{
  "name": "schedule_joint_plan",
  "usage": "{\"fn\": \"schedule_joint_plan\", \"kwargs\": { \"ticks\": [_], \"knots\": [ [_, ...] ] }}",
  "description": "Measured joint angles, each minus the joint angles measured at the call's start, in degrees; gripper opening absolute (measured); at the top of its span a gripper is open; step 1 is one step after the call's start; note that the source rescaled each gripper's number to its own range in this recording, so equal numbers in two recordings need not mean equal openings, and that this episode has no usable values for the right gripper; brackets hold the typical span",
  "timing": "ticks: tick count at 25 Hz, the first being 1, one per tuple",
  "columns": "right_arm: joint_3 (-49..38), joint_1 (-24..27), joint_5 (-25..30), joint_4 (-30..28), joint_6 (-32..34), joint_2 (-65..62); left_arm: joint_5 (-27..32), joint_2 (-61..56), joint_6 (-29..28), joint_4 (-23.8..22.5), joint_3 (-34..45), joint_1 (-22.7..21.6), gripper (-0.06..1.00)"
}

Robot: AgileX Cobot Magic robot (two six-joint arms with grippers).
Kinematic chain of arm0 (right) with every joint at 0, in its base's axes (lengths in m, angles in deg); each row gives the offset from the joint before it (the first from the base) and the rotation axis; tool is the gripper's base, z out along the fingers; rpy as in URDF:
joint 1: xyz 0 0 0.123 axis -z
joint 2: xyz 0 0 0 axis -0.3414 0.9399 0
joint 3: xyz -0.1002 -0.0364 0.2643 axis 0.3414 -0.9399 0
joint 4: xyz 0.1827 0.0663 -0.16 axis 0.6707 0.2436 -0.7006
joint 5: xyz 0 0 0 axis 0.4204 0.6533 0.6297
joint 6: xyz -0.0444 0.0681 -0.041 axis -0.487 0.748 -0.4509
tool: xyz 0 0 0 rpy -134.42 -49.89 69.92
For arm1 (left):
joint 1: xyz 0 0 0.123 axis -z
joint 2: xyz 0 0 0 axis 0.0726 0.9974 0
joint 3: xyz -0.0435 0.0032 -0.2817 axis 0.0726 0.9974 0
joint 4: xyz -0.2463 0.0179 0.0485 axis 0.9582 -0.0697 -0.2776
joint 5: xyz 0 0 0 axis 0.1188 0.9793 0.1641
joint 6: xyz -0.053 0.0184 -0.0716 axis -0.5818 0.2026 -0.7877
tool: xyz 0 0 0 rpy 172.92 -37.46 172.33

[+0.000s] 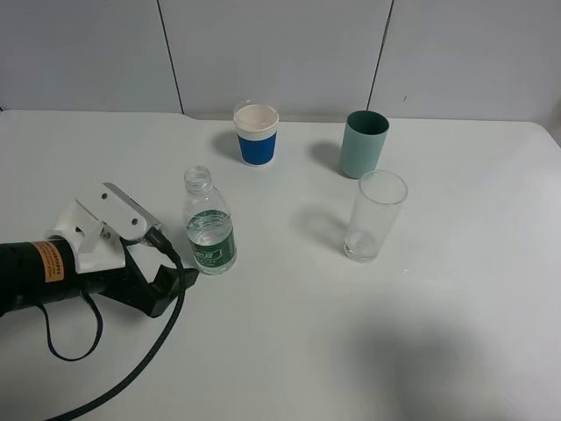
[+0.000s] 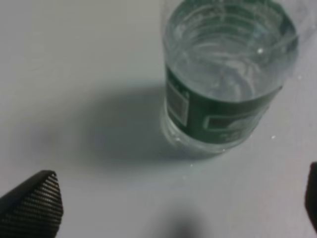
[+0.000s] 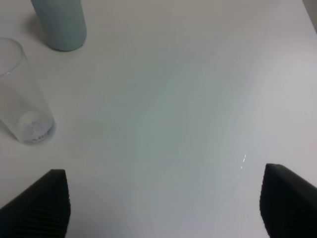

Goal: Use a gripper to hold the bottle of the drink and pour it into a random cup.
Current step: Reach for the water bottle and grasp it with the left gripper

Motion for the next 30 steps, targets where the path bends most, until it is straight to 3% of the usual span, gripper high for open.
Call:
{"fn": "schedule_joint_plan", "kwargs": {
  "ticks": [8,13,21,30],
  "knots": [
    [0.0,0.0,0.0,0.0,0.0,0.0,-19.8,11.6,-2.9,-4.3,0.1,0.0,1.00],
    [0.0,0.0,0.0,0.0,0.0,0.0,-27.5,16.7,-3.4,-4.5,0.1,0.0,1.00],
    [0.0,0.0,0.0,0.0,0.0,0.0,-33.0,18.8,-3.5,-4.5,0.2,0.0,1.00],
    [0.0,0.0,0.0,0.0,0.0,0.0,-33.5,18.8,-3.5,-3.9,0.2,0.0,1.00]
  ]
}}
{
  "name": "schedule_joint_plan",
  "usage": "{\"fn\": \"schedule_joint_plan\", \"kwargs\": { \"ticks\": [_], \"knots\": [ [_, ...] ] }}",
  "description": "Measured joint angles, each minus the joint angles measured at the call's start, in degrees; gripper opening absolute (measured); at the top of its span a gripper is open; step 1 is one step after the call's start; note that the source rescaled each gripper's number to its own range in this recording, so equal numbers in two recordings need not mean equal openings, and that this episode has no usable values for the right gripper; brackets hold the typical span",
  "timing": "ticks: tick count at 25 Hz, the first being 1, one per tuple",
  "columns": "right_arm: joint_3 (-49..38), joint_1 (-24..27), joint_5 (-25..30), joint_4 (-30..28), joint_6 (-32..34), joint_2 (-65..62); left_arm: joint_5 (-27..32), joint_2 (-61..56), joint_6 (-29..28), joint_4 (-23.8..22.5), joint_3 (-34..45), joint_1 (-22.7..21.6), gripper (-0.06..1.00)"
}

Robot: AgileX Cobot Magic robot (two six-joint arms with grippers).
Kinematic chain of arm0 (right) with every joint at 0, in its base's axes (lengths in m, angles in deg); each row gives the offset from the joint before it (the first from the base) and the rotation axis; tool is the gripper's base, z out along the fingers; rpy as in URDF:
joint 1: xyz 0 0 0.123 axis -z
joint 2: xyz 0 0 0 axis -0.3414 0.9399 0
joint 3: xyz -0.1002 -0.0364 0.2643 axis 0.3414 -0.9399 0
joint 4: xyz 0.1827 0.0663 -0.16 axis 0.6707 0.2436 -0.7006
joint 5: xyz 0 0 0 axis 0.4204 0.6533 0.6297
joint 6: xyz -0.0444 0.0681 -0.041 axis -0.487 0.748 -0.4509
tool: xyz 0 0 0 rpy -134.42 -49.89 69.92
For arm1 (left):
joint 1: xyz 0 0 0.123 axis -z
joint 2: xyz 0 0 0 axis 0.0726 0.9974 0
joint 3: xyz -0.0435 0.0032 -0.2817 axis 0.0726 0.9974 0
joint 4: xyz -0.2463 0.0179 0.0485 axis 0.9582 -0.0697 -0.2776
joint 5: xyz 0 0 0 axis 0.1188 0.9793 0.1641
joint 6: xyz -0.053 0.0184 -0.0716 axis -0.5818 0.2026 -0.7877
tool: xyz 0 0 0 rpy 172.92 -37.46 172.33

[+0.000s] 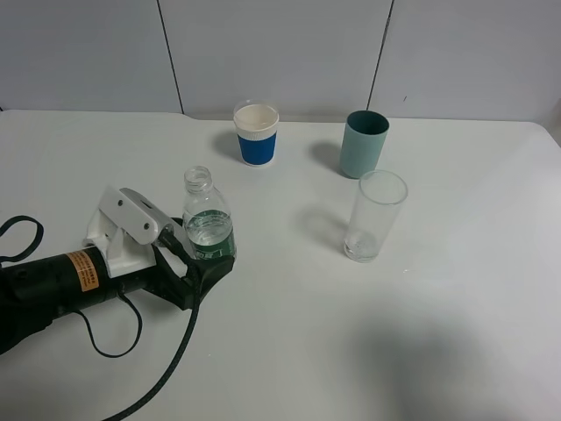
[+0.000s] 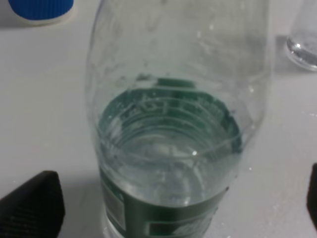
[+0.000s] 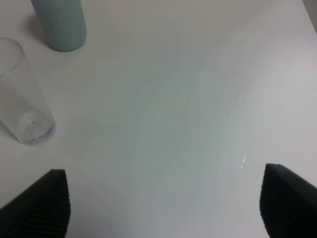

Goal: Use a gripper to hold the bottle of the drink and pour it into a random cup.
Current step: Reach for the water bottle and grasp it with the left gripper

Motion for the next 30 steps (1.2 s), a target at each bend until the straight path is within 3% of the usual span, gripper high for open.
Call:
{"fn": "schedule_joint_plan", "kwargs": {
  "ticks": [30],
  "knots": [
    [0.0,0.0,0.0,0.0,0.0,0.0,0.0,0.1,0.4,0.1,-1.5,0.0,1.00]
  ]
}}
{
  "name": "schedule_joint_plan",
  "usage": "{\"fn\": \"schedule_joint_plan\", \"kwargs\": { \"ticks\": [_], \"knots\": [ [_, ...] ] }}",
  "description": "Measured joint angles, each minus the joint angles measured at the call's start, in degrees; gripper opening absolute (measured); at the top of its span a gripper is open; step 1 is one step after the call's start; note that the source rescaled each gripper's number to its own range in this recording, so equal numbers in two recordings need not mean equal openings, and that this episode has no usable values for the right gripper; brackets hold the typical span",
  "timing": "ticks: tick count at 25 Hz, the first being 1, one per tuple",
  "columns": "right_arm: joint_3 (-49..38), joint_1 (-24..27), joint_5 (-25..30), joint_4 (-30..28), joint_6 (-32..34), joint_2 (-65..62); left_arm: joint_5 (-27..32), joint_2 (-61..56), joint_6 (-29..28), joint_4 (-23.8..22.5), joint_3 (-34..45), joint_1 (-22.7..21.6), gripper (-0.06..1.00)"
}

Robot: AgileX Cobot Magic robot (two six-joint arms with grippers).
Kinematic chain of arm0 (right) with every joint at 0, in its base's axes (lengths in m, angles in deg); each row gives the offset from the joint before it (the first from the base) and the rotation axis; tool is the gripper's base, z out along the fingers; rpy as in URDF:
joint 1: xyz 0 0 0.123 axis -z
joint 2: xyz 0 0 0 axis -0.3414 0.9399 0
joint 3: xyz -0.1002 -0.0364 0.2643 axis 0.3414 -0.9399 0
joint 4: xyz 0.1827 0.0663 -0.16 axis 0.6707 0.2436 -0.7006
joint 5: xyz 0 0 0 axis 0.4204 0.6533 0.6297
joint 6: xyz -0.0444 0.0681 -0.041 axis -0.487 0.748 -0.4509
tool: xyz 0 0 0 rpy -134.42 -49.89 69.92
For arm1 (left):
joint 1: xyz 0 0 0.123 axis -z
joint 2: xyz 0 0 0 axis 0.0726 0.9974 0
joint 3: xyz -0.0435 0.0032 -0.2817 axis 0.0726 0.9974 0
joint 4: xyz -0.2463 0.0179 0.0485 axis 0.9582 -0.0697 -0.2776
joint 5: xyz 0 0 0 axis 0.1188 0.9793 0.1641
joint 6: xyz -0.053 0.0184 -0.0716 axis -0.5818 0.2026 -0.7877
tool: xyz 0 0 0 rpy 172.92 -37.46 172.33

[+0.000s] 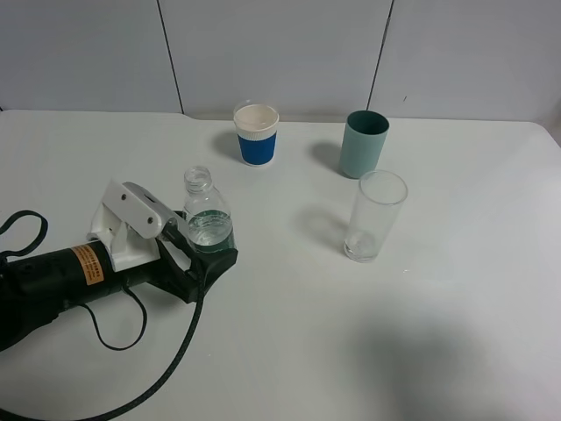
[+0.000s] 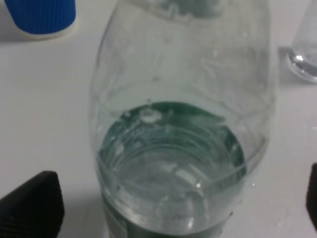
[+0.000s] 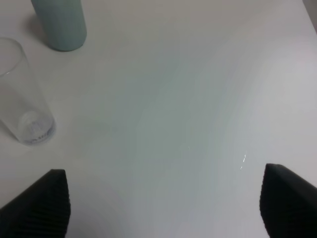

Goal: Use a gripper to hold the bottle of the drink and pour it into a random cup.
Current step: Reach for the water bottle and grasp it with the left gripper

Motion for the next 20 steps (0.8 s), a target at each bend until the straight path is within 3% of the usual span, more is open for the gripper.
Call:
{"fn": "schedule_joint_plan", "kwargs": {
  "ticks": [20],
  "knots": [
    [0.0,0.0,0.0,0.0,0.0,0.0,-0.2,3.1,3.5,-4.7,-3.4,0.0,1.00]
  ]
}}
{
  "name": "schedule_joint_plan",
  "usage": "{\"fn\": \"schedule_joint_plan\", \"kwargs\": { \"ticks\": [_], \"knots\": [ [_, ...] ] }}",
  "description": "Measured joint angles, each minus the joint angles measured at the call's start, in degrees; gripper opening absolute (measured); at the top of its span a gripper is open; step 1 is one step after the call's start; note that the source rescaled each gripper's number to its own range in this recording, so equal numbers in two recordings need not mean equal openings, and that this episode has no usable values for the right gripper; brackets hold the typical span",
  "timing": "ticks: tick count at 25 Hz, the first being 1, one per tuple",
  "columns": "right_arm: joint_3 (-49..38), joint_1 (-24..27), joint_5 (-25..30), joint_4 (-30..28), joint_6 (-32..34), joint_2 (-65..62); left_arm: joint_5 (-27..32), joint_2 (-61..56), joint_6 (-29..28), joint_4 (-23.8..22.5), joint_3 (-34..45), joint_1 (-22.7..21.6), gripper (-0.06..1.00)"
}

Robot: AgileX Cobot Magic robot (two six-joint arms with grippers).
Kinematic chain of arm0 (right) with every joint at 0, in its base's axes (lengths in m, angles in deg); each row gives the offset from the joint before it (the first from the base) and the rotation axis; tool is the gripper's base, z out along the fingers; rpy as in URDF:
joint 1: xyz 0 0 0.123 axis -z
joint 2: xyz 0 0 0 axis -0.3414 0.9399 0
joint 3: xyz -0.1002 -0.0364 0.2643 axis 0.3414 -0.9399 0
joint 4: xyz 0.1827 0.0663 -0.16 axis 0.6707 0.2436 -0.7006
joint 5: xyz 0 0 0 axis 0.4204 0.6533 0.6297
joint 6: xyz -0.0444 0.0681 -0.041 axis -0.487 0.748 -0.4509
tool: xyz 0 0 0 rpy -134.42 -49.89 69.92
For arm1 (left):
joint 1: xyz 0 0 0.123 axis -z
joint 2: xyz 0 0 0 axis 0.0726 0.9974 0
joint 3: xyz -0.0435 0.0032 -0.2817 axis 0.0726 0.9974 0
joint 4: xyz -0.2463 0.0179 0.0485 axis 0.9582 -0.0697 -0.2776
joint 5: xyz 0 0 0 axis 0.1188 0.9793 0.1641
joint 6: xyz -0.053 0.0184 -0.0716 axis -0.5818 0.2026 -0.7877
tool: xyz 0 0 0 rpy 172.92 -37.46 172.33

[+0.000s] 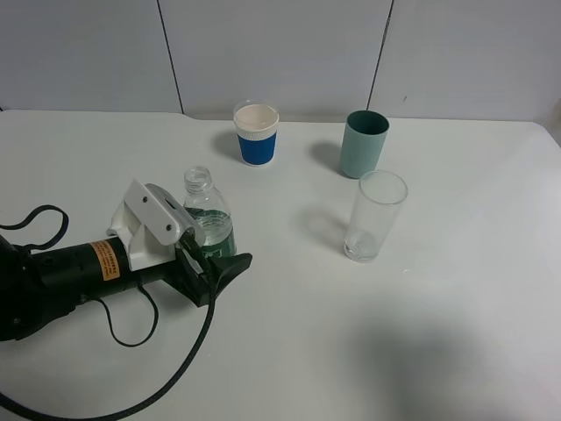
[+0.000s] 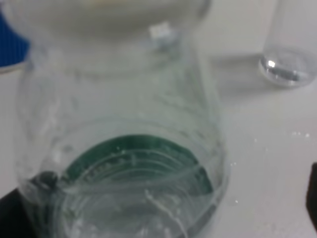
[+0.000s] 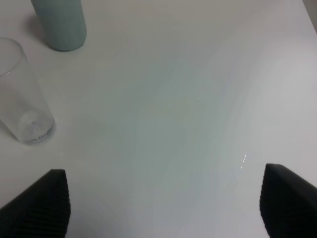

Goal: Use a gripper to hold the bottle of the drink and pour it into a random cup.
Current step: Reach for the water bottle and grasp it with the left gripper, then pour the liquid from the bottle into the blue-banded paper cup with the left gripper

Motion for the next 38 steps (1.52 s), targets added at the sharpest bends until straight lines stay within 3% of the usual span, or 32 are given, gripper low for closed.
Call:
{"fn": "schedule_joint_plan", "kwargs": {
  "ticks": [4,7,9,14,16,38],
  "knots": [
    [0.0,0.0,0.0,0.0,0.0,0.0,0.0,0.1,1.3,0.0,-0.3,0.0,0.99],
    [0.0,0.0,0.0,0.0,0.0,0.0,0.0,0.1,1.7,0.0,-0.3,0.0,0.88],
    [0.0,0.0,0.0,0.0,0.0,0.0,0.0,0.1,1.9,0.2,-0.3,0.0,0.69],
    [0.0,0.0,0.0,0.0,0.0,0.0,0.0,0.1,1.9,0.2,-0.3,0.0,0.10],
    [0.0,0.0,0.0,0.0,0.0,0.0,0.0,0.1,2.0,0.2,-0.3,0.0,0.00],
    [0.0,0.0,0.0,0.0,0.0,0.0,1.3,-2.9,-0.7,3.3,-0.2,0.0,0.00]
  ]
}}
